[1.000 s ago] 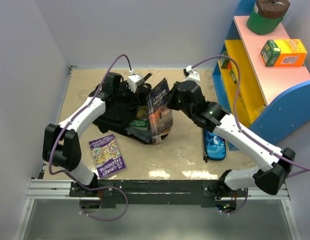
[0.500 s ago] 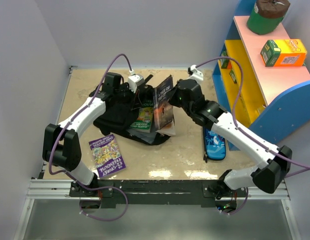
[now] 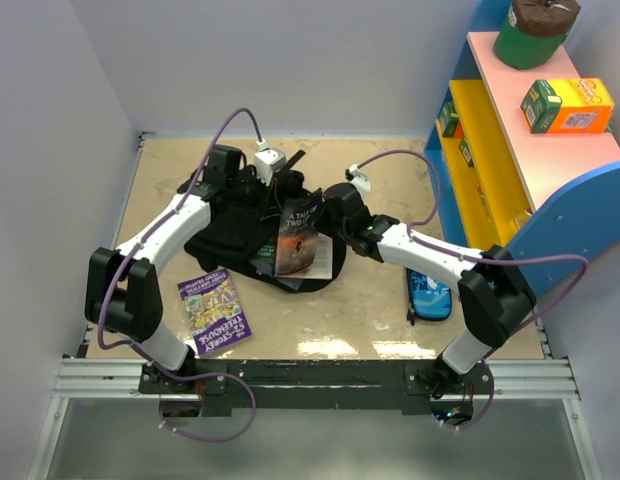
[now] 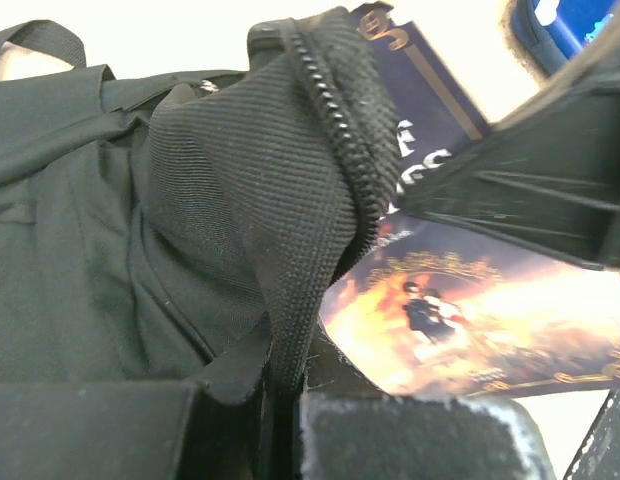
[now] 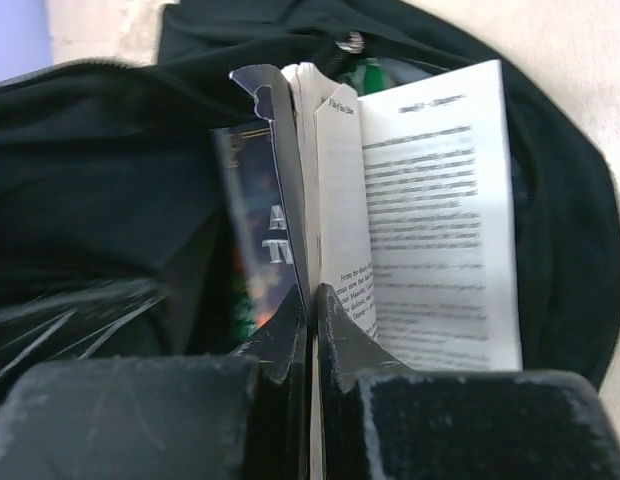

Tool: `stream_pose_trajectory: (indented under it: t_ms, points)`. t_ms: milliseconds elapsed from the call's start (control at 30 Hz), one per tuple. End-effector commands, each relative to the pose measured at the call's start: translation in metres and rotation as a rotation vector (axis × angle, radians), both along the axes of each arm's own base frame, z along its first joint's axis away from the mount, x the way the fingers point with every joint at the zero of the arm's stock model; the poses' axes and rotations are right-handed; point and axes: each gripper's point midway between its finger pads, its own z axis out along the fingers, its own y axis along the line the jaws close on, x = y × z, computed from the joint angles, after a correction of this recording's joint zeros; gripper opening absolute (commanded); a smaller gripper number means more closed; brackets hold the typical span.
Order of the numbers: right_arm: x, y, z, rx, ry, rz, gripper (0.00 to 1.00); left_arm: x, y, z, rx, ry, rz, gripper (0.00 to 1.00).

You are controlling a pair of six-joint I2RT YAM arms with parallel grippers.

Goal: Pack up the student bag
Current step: Place the book in the student bag.

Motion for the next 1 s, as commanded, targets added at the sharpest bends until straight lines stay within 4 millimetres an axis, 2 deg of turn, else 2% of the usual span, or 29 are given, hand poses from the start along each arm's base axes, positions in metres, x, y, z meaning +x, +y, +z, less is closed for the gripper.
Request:
stream_pose_trajectory:
  t_ms: [0, 33, 133, 167, 300, 433, 533, 567, 600, 700, 733, 867, 900, 967]
  points:
    - [-0.003, 0.022, -0.017, 0.092, 0.049, 0.030, 0.00, -0.012, -0.021, 0.053, -0.117, -0.094, -0.108, 0.00]
    - [-0.005, 0.022, -0.026, 0.085, 0.062, 0.036, 0.00, -0.015, -0.023, 0.055, -0.125, -0.097, -0.129, 0.00]
    - [-0.007, 0.025, -0.035, 0.071, 0.068, 0.061, 0.00, -0.028, -0.031, 0.062, -0.167, -0.114, -0.225, 0.00]
    - [-0.008, 0.024, -0.047, 0.046, 0.098, 0.065, 0.00, -0.030, -0.032, 0.063, -0.176, -0.121, -0.244, 0.00]
    - [-0.009, 0.038, -0.065, 0.045, 0.129, 0.124, 0.00, -0.042, -0.038, 0.075, -0.226, -0.175, -0.326, 0.00]
    - [-0.019, 0.063, -0.057, 0.132, 0.104, 0.218, 0.00, -0.038, -0.035, 0.060, -0.190, -0.178, -0.311, 0.00]
    - [-0.014, 0.071, -0.036, 0.161, 0.044, 0.251, 0.00, -0.034, -0.031, 0.035, -0.134, -0.148, -0.306, 0.00]
    - [-0.016, 0.069, -0.035, 0.144, 0.045, 0.258, 0.00, -0.031, -0.029, 0.024, -0.113, -0.130, -0.298, 0.00]
    - [-0.017, 0.067, -0.021, 0.153, 0.021, 0.264, 0.00, -0.027, -0.023, 0.016, -0.072, -0.124, -0.272, 0.00]
    - [-0.019, 0.052, -0.015, 0.098, 0.014, 0.229, 0.00, -0.014, -0.011, -0.002, 0.021, -0.139, -0.216, 0.00]
    - [-0.020, 0.048, -0.007, 0.090, 0.003, 0.229, 0.00, -0.008, -0.008, -0.004, 0.044, -0.152, -0.189, 0.00]
    - [-0.026, 0.040, -0.003, 0.071, 0.017, 0.220, 0.00, 0.019, 0.011, 0.002, 0.133, -0.227, -0.042, 0.00]
    - [-0.029, 0.044, -0.003, 0.082, 0.026, 0.239, 0.00, 0.035, 0.025, 0.005, 0.203, -0.269, 0.050, 0.00]
    - [-0.030, 0.047, -0.004, 0.096, 0.035, 0.248, 0.00, 0.049, 0.038, 0.004, 0.282, -0.295, 0.130, 0.00]
